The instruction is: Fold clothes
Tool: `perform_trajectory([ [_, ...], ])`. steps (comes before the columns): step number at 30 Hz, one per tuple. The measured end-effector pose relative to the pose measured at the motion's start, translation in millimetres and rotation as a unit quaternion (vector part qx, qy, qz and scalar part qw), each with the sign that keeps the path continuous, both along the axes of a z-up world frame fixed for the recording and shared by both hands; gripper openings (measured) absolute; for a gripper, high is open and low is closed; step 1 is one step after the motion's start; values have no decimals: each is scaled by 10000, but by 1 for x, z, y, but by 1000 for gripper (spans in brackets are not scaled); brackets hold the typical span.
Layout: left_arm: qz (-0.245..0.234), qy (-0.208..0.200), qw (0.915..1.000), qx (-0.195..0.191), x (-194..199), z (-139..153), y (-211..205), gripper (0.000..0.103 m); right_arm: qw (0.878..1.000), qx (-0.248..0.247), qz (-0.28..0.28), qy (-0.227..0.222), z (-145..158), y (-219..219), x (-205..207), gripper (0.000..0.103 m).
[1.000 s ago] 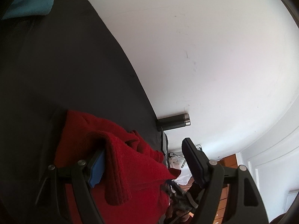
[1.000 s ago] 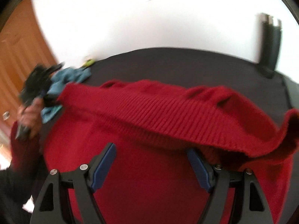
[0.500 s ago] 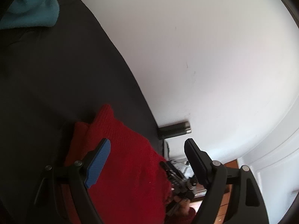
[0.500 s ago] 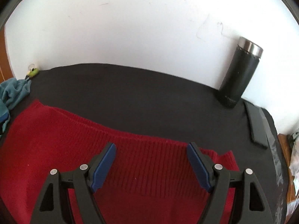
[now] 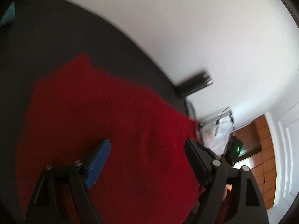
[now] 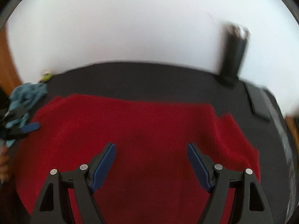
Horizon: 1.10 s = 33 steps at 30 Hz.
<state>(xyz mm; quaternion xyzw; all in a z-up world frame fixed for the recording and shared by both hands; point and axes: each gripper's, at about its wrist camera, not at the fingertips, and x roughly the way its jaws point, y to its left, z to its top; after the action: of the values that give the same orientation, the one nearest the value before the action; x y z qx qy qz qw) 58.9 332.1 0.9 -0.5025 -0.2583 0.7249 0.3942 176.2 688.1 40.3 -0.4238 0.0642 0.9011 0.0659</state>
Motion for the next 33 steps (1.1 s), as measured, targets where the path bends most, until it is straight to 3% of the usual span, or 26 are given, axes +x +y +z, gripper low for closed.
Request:
perform_trajectory([
  [5, -93, 94, 9998, -151, 3, -7, 3, 84, 9951, -943, -293, -20, -16, 43, 4, 81],
  [11, -155, 297, 9987, -373, 7, -9, 29, 84, 9973, -383, -573, 242, 15, 38, 35, 81],
  [14, -182, 457, 9974, -520, 11, -9, 28, 84, 9964, -442, -603, 397, 22, 37, 62, 82],
  [20, -202, 610, 9962, -585, 11, -12, 38, 84, 9969, -433, -654, -37, -15, 33, 89, 83],
  [28, -293, 820, 9940, -666, 11, -12, 48, 84, 9982, -18, -599, 93, -28, 27, 99, 87],
  [33, -332, 954, 9919, -776, 13, -11, 49, 84, 9938, -635, -846, 328, -18, 40, 130, 87],
])
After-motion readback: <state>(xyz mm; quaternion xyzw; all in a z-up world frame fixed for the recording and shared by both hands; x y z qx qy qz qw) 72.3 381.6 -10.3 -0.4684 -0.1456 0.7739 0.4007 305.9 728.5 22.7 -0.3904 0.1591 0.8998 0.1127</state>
